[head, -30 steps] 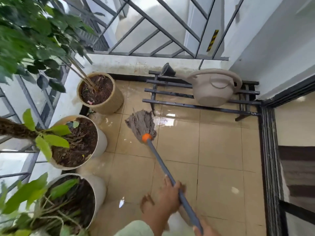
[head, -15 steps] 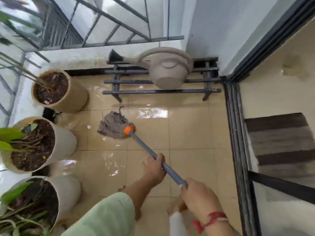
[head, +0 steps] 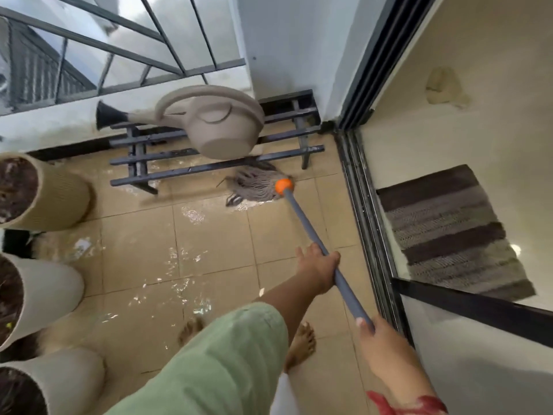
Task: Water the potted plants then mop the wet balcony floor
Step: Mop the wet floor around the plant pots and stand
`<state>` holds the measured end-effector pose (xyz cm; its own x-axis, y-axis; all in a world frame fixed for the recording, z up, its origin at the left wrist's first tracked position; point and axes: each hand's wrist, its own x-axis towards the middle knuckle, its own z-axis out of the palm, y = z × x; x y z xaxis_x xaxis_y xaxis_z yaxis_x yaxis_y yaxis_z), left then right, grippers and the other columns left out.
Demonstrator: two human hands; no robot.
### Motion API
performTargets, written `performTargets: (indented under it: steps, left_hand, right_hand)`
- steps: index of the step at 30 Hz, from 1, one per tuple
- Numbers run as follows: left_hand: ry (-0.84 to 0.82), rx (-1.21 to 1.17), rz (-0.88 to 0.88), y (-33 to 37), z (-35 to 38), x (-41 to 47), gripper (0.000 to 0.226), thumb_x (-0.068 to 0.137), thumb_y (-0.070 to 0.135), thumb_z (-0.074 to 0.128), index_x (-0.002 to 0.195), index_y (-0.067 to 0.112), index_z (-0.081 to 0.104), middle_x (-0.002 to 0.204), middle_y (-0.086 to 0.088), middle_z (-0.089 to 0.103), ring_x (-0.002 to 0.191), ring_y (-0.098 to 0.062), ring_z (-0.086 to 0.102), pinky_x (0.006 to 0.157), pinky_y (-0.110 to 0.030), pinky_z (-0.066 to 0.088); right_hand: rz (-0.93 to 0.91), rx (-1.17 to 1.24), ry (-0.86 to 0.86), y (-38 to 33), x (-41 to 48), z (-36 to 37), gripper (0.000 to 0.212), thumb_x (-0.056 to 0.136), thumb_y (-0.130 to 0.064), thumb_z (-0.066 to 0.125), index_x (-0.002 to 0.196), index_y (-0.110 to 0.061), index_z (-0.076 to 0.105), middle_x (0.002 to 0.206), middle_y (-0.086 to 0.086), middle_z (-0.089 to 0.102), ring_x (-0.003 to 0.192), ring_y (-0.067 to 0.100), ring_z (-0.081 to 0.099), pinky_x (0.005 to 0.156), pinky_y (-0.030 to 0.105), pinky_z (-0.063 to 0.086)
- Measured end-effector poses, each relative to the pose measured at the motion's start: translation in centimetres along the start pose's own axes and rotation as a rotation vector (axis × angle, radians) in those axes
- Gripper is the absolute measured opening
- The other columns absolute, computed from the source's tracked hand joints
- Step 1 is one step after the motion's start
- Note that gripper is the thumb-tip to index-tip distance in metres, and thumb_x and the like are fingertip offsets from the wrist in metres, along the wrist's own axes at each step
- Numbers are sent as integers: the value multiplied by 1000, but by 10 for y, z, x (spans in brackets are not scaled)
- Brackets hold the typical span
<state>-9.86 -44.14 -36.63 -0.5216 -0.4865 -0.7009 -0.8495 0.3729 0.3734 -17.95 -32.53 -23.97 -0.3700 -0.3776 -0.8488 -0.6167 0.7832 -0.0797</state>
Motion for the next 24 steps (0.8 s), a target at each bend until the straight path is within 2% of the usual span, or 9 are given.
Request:
performTargets:
  steps: [4, 7, 12, 14, 16, 18, 19, 21, 24]
  left_hand:
    - [-54, 70, 69, 16, 29, -19, 36, 89, 20, 60, 119, 8, 45, 134, -41, 32, 126, -50, 33, 101, -57, 31]
    - [-76, 16, 30, -7, 42, -47, 35, 90, 19, 60, 118, 6, 44, 141, -46, 14, 123, -55, 36, 99, -53, 37]
    - [-76, -29, -63, -94, 28, -91, 33, 93, 26, 56, 119, 10, 43, 144, -41, 15, 114, -51, 46, 97, -51, 38]
    - [-80, -8, -105, -134, 19, -103, 33, 95, 29, 54, 120, 11, 42, 145, -40, 15, 116, -50, 46, 98, -51, 37]
    - [-75, 22, -148, -174, 8, -113, 33, 95, 29, 54, 120, 12, 43, 144, -37, 20, 116, -47, 46, 98, -49, 38]
    - [-53, 28, -187, -210, 1, -124, 28, 95, 27, 53, 118, 13, 44, 138, -30, 30, 114, -43, 47, 94, -47, 40]
    - [-26, 22, -202, -225, 2, -127, 26, 95, 26, 53, 116, 14, 44, 135, -27, 34, 111, -41, 48, 92, -46, 41]
    - [28, -37, -278, -256, 6, -130, 25, 94, 35, 53, 111, 21, 42, 133, -23, 35, 105, -40, 51, 90, -48, 44]
    - [59, -104, -351, -280, 6, -123, 29, 93, 40, 52, 112, 21, 41, 138, -26, 27, 99, -42, 55, 88, -47, 47]
  right_hand:
    - [136, -12, -140, 13, -18, 11, 41, 101, -46, 17, 117, -18, 43, 99, 4, 50, 92, 20, 48, 78, 26, 35]
    - [151, -22, -246, 3, -30, 37, 48, 100, -47, 18, 126, -16, 44, 122, 3, 54, 114, 16, 53, 86, 24, 37]
    - [155, 21, -189, -74, -53, 76, 43, 99, -48, 26, 116, -20, 55, 110, 1, 59, 112, 15, 56, 81, 21, 38]
    - [157, 68, -221, -110, -56, 94, 43, 99, -44, 29, 126, -18, 49, 126, 3, 57, 120, 15, 52, 93, 20, 38]
    - [179, 80, -321, -117, -25, 139, 71, 93, -50, 45, 143, -3, 31, 146, 14, 38, 137, 23, 35, 107, 24, 28]
    - [102, 12, -337, -134, -17, 157, 126, 59, -81, 53, 149, -1, 14, 154, 17, 20, 145, 29, 15, 115, 33, 20]
    - [48, 26, -367, -151, -19, 148, 124, 59, -86, 46, 149, -6, 17, 154, 17, 19, 145, 29, 14, 115, 32, 20]
    - [15, -47, -286, -209, -44, 121, 65, 95, -59, 30, 141, -14, 36, 148, 14, 34, 140, 27, 28, 108, 27, 25]
    - [-97, -194, -266, -232, -39, 116, 47, 100, -46, 22, 125, -17, 49, 128, 7, 56, 121, 25, 50, 94, 29, 36]
